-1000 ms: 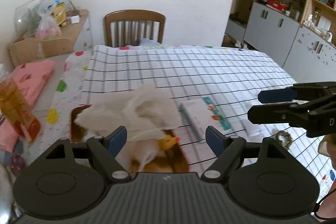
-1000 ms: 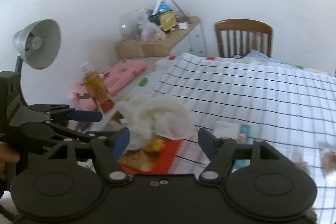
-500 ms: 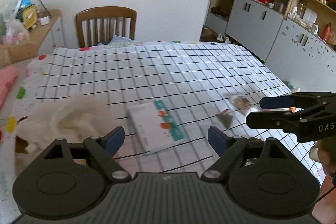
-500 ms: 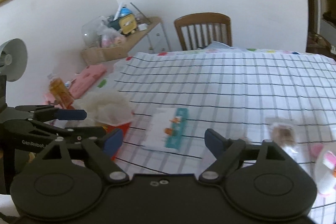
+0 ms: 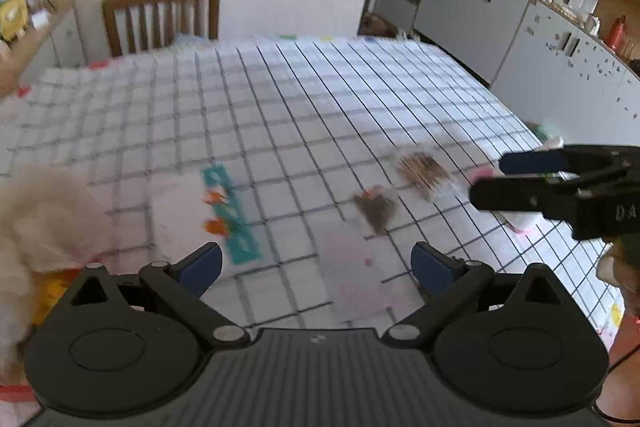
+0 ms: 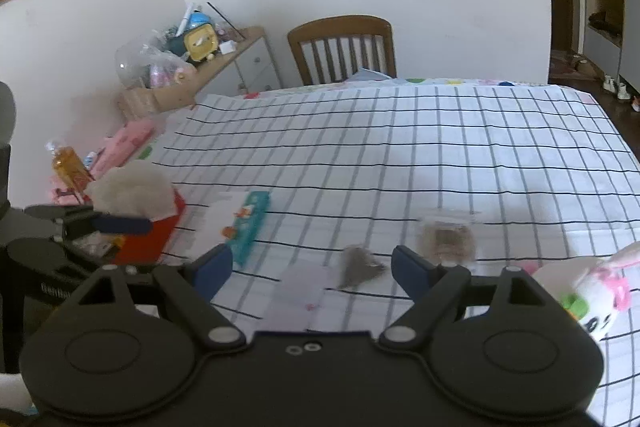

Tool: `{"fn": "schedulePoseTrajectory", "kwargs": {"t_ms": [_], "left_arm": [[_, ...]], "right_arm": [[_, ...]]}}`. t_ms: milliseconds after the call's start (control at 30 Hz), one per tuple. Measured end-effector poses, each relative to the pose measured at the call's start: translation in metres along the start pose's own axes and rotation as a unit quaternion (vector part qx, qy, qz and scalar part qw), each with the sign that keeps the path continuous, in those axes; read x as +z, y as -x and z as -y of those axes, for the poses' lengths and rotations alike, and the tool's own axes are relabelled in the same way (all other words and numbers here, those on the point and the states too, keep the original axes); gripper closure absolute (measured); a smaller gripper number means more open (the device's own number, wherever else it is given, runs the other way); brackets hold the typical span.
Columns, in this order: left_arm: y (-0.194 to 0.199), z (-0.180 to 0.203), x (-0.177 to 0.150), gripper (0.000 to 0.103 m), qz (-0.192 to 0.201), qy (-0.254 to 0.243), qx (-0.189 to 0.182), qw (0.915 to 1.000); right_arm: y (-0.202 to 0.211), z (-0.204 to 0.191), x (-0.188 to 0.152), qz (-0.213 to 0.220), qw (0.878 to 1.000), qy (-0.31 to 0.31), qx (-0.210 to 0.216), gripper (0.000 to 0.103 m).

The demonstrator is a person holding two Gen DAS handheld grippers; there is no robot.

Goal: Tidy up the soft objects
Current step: 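Grasp the printed paper slip with the left tool while the right tool grasps the red-tagged tea bag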

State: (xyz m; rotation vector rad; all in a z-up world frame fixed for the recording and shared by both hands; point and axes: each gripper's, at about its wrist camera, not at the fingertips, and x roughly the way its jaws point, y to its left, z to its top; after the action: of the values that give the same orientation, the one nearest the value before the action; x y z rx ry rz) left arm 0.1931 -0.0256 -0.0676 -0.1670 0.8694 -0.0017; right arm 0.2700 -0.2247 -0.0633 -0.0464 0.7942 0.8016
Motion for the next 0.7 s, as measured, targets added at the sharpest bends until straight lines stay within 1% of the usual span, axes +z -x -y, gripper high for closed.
{"fn": "schedulePoseTrajectory", "kwargs": {"t_ms": [67,167,300,367,467,567,667,700], "left_arm": [[-0.010,0.004,-0.001,0.002,0.000,0.006,0.003,1.0000],[-0.026,0.013,-0.002,0.002,-0.006,0.016,-0.002,0.9999],[-0.044,0.031,-0.006,0.002,-0.004,-0.004,0.013,0.9999],[-0.051,0.036,-0.009,0.002,-0.004,-0.017,0.013,0.9998],[-0.063,0.043,-0.012,0.002,-0.011,-0.026,0.023,0.9993],[-0.071,0.047,-0.014,0.002,-0.012,-0.023,0.031,0.9992],[-0.083,0.047,-0.016,0.002,-0.018,-0.006,0.045,0.9988],[-0.087,0.046,-0.016,0.002,-0.020,-0.001,0.048,0.9986]], "right_arm": [[-0.007,0.009,0.003,-0.009,1.000,-0.004,-0.002,0.017],[-0.017,0.019,0.005,-0.022,1.000,-0.009,0.001,0.018],[-0.033,0.026,0.010,-0.038,0.999,-0.016,0.009,0.021],[-0.041,0.027,0.011,-0.045,0.999,-0.011,0.012,0.021],[-0.055,0.028,0.011,-0.059,0.998,-0.001,0.015,0.024],[-0.067,0.030,0.011,-0.070,0.997,0.005,0.019,0.027],[-0.081,0.032,0.012,-0.086,0.996,0.008,0.027,0.029],[-0.087,0.031,0.012,-0.092,0.995,0.011,0.025,0.032]]}}
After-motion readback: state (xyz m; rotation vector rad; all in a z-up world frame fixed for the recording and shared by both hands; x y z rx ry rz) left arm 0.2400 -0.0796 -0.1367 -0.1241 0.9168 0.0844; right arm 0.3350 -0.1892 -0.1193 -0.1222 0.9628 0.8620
